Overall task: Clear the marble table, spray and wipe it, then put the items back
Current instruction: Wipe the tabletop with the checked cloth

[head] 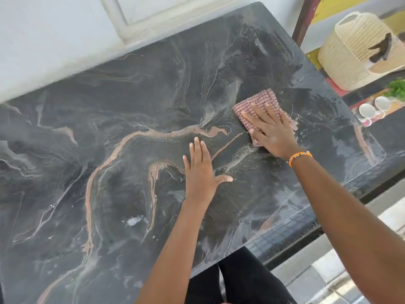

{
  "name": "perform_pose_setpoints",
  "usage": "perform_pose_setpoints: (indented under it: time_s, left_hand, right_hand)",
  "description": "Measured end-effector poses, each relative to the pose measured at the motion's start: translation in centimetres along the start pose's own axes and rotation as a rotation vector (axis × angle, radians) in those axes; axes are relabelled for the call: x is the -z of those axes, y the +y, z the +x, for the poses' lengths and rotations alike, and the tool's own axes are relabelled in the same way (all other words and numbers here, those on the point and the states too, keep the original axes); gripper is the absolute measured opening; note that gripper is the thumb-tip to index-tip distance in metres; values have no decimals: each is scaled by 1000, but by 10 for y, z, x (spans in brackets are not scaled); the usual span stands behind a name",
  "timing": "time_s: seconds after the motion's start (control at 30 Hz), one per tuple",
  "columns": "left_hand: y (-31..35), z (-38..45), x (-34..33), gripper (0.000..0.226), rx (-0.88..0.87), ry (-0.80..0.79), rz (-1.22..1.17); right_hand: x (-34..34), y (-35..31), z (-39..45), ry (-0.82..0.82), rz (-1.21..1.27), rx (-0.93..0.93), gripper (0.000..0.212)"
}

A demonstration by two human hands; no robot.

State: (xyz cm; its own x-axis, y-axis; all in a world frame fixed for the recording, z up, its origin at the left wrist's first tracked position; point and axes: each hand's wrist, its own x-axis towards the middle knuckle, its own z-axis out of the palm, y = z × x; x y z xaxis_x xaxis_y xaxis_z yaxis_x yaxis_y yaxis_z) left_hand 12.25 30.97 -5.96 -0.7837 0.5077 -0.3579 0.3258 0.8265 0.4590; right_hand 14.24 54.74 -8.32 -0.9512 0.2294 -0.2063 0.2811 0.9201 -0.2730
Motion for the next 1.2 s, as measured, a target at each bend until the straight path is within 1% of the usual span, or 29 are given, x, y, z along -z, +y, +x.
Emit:
perform_pose_setpoints:
  time_s: [0.07, 0.13, 0.2, 0.23, 0.27, 0.3, 0.33, 0.4, 0.5, 0.57, 0.63, 0.7, 0.77, 0.9, 0.97, 1.03, 1.13, 1.17, 1.2]
  left_hand:
    - [1, 1, -3, 119, 4, -16, 35]
    - [0, 0, -4, 118, 13, -24, 51]
    - [1, 0, -3, 117, 24, -34, 66]
    - [1, 1, -3, 117, 29, -38, 73]
    - [2, 1, -3, 117, 33, -41, 83]
    - [2, 1, -3, 117, 36, -42, 95]
    - [3, 1, -3, 117, 37, -41, 103]
    - [3, 3, -3, 118, 42, -33, 102]
    - [5, 5, -4, 119, 67, -39, 100]
    - [7, 5, -4, 119, 101, -49, 91]
    - [17, 11, -5, 120, 139, -31, 69]
    - [35, 24, -6, 121, 143, -2, 61]
    - [55, 41, -6, 121, 122, -3, 51]
    - [97, 89, -6, 119, 64, -26, 63]
    - [116, 109, -8, 119, 80, -48, 47]
    - [126, 120, -11, 122, 123, -83, 56]
    - [130, 125, -17, 125, 158, -90, 111]
    - [130, 125, -17, 125, 160, -86, 119]
    - [130, 124, -17, 125, 164, -83, 129]
  right_hand:
    - [3, 20, -8, 31, 34, -181, 50]
    - [-1, 17, -21, 82, 66, -350, 51]
    - [-12, -10, -30, 119, 102, -508, 53]
    - [-18, -27, -34, 124, 110, -549, 54]
    - [-23, -46, -36, 122, 104, -546, 55]
    - [-28, -64, -37, 113, 86, -496, 55]
    - [-33, -80, -37, 98, 61, -404, 55]
    - [-39, -103, -31, 61, 3, -155, 54]
    - [-33, -104, -7, -6, -55, 157, 52]
    - [-25, -88, 12, -38, -88, 273, 52]
    - [-15, -66, 32, -35, -97, 304, 52]
    - [-4, -38, 50, -12, -94, 262, 53]
    - [8, -2, 62, 9, -91, 178, 53]
    - [34, 90, 71, 62, -59, -67, 53]
    - [44, 126, 65, 96, -27, -186, 55]
    - [45, 136, 51, 127, 14, -299, 58]
    - [32, 112, 32, 151, 60, -458, 59]
    - [27, 98, 29, 146, 66, -457, 58]
    - [23, 84, 28, 128, 59, -395, 58]
